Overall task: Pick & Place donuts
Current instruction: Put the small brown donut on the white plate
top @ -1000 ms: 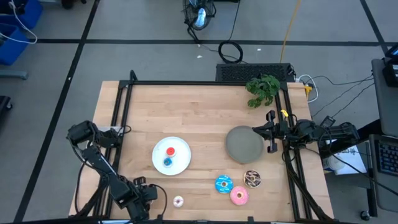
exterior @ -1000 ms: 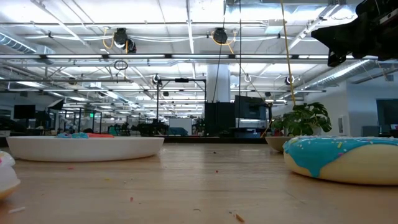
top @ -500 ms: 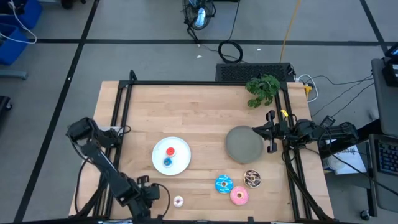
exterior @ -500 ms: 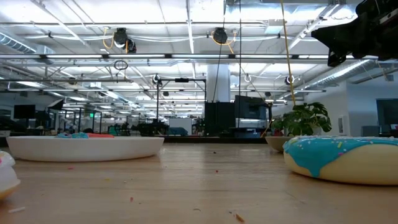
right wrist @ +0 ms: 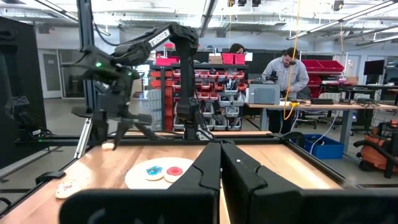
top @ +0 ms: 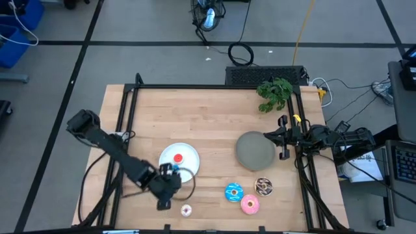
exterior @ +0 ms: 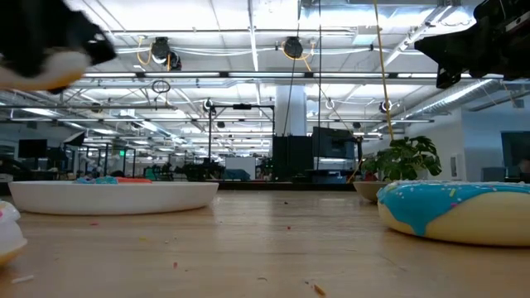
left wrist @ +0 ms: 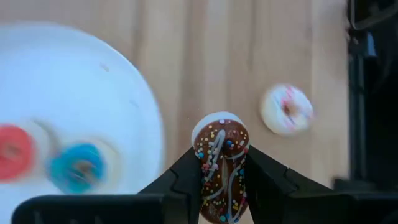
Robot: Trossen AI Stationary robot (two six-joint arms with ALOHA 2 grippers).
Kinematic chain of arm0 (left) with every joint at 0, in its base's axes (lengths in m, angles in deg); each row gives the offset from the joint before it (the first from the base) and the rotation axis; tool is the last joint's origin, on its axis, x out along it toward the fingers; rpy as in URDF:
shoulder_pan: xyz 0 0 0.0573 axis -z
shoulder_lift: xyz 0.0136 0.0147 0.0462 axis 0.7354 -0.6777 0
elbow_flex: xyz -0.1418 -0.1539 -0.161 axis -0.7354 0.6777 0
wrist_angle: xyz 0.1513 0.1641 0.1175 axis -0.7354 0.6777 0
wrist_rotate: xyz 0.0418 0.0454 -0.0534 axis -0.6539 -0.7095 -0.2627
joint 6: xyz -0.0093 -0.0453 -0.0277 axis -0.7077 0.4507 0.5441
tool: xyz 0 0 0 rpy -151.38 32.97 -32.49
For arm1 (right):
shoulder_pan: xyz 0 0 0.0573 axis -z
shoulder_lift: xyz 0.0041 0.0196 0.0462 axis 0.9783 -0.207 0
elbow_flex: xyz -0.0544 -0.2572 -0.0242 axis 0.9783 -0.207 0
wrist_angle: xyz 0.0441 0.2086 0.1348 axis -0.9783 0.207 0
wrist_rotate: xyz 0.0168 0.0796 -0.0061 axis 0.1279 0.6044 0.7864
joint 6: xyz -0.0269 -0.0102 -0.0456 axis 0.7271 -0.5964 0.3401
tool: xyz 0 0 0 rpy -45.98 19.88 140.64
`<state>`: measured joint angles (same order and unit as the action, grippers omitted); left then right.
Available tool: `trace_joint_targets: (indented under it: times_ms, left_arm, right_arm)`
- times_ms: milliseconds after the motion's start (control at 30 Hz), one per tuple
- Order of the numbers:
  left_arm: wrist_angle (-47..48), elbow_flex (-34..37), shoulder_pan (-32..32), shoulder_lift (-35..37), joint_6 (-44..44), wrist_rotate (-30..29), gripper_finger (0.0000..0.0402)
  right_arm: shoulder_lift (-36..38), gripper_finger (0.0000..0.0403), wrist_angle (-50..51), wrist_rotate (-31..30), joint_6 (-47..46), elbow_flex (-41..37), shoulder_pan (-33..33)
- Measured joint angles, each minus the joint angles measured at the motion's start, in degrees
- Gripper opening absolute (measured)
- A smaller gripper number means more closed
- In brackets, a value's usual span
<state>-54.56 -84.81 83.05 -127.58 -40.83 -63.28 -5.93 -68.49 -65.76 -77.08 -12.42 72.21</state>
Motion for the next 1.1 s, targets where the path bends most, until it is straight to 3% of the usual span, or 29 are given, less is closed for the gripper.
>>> trace_joint_targets:
  times_ms: [267, 733, 1100]
  left_arm:
    - [0.41, -0.09, -9.63, 3.10, -3.88, 6.38, 0.0103]
    - [1.41, -0.09, -11.30, 3.14, -4.19, 9.78, 0.0103]
    - [1.49, -0.11, -16.68, 3.07, -9.31, 10.86, 0.0103]
  right_arm:
    - [0.00, 0.0000, 0.01, 0.02, 0.00, -0.01, 0.02]
    - [0.00, 0.0000, -0.03, 0.20, 0.02, -0.01, 0.02]
    - [0.00, 0.0000, -0.36, 0.22, 0.02, 0.00, 0.01]
